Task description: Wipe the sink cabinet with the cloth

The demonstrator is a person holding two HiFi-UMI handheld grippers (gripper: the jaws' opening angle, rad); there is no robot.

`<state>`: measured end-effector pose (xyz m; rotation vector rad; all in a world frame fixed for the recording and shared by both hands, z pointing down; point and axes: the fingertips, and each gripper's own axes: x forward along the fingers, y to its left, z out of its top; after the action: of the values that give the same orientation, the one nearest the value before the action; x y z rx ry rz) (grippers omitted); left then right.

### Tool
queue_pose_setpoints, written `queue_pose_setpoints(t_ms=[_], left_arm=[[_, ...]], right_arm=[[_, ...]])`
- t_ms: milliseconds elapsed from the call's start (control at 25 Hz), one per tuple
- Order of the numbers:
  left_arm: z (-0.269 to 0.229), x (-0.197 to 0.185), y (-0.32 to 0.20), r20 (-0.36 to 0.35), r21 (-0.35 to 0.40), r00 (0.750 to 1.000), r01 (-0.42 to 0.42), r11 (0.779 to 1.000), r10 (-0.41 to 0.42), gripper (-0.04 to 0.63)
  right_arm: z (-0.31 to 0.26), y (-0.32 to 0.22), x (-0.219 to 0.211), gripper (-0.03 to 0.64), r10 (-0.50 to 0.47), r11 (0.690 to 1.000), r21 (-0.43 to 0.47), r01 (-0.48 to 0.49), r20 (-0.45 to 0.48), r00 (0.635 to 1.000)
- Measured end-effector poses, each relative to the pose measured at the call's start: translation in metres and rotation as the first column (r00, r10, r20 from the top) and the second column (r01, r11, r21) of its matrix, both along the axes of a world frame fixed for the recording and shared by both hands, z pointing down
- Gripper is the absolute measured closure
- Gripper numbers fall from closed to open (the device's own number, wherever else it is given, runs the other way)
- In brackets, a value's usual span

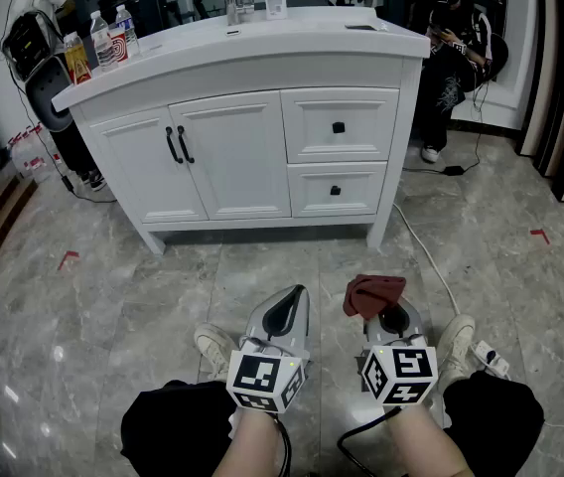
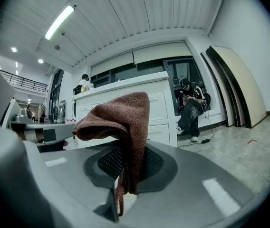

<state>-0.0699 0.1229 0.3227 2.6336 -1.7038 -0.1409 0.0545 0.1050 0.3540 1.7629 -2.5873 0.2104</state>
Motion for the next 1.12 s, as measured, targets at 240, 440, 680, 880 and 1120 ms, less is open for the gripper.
queue_pose_setpoints(t_ms=[240,440,680,880,1120], left_arm=[[0.004,0.001,-0.001,-0.001,-0.003,1.000,0.001,1.000,-0.001,0.595],[0.008,0.000,-0.004,-0.004,-0.011,1.000,0.007,1.000,-0.007,0.595],[0.016,-0.003,-0.018,-0.026,-0.029,0.999,0.020,0.999,-0.021,0.595],[0.014,-0.004,-0.049,-0.049,-0.029,0.998,0.033,0.999,-0.034,0.595],[0.002,-0.011,-0.100,-0.037,-0.005,0.998,0.058,0.998,-0.058,0.595]], right_arm=[[0.006,0.000,0.002,0.538,0.002,1.000,-0.007,-0.002,0.000,1.000],[0.010,-0.004,0.005,0.538,0.016,1.000,-0.017,-0.016,0.006,1.000],[0.012,-0.019,0.004,0.537,0.034,0.999,-0.026,-0.033,0.053,0.998],[0.004,-0.050,-0.006,0.537,0.028,0.999,-0.022,-0.026,0.086,0.996],[0.006,-0.105,-0.011,0.537,-0.001,0.999,-0.040,0.004,0.095,0.995]])
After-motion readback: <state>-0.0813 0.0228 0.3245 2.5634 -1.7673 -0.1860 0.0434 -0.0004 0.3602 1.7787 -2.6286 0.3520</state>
